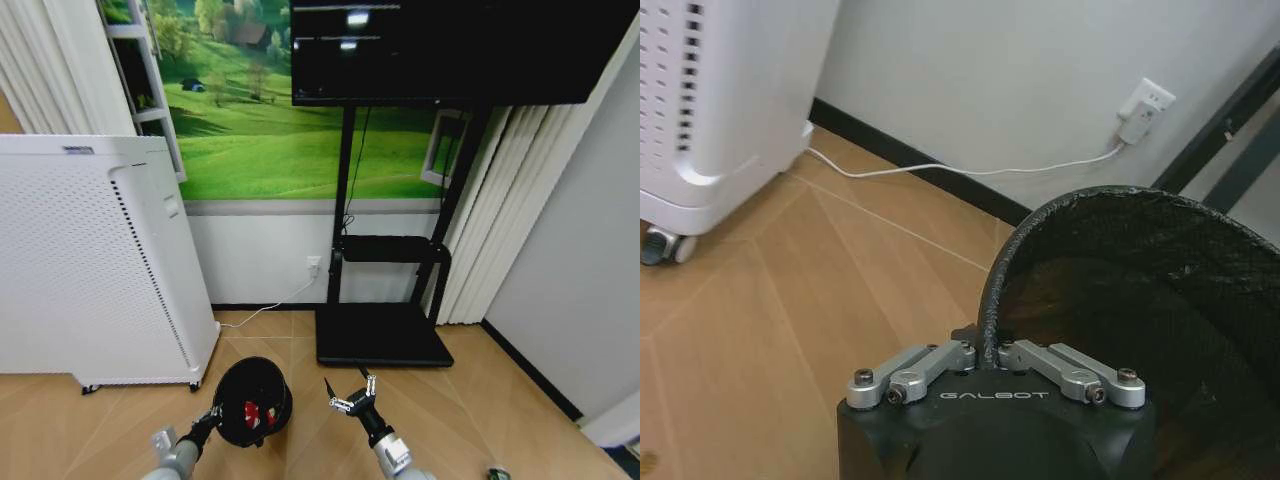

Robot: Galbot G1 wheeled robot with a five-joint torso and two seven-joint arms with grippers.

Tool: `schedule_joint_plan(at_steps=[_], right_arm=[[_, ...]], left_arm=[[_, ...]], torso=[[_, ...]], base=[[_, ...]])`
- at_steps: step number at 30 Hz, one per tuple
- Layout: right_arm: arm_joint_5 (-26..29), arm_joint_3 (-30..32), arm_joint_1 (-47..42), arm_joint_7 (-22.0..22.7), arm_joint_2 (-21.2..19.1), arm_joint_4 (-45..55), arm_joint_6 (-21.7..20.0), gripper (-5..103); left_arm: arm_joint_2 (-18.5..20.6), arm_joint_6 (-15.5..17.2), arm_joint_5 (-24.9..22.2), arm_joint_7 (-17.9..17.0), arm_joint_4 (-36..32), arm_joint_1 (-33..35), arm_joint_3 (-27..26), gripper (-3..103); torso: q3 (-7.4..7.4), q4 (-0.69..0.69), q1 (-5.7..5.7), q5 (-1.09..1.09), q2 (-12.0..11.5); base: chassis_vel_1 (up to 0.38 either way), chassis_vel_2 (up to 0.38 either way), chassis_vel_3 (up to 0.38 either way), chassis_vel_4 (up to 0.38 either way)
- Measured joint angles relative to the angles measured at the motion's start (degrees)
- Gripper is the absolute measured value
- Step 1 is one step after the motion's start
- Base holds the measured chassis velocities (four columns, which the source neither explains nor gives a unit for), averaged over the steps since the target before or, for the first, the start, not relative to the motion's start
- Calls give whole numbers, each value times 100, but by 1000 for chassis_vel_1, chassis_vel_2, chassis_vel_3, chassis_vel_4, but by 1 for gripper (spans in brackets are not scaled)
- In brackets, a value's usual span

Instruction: Pick up the trash bin and place the garbage on the floor into it.

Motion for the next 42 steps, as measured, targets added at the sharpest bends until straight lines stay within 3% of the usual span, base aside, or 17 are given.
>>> schedule_joint_plan(at_steps=[2,5,8,13,23,32,42], right_arm=[[-7,62,-20,38,-1,-15,-70,100],[102,536,-104,170,-49,-115,-759,100],[148,717,-105,201,-65,-245,-978,100],[176,1281,-75,197,-199,-1126,-1493,100],[35,2094,205,140,-260,-2638,-1720,100],[556,2963,-592,-48,-261,-2387,-1907,100],[425,2704,-291,-73,-78,-3083,-1766,100]], left_arm=[[1,0,-5,3,4,-5,0,4],[12,2,-23,18,24,-30,0,4],[16,2,-27,22,29,-37,0,4],[-29,-2,-35,127,104,-98,-63,4],[-146,-45,-35,298,136,-151,-235,4],[-108,-55,-12,302,212,-366,-154,4],[-95,-55,11,267,238,-407,-59,4]], torso=[[0,-1,0,-2,0],[0,0,0,-2,0],[0,1,0,-2,0],[-1,0,0,-4,0],[0,0,0,-2,0],[0,-2,0,-6,0],[-1,0,0,-3,0]], base=[[-264,-272,295,238],[-106,-124,152,89],[-10,-34,42,23],[75,57,-78,-67],[6,6,-6,-3],[0,0,0,0],[0,0,0,0]])
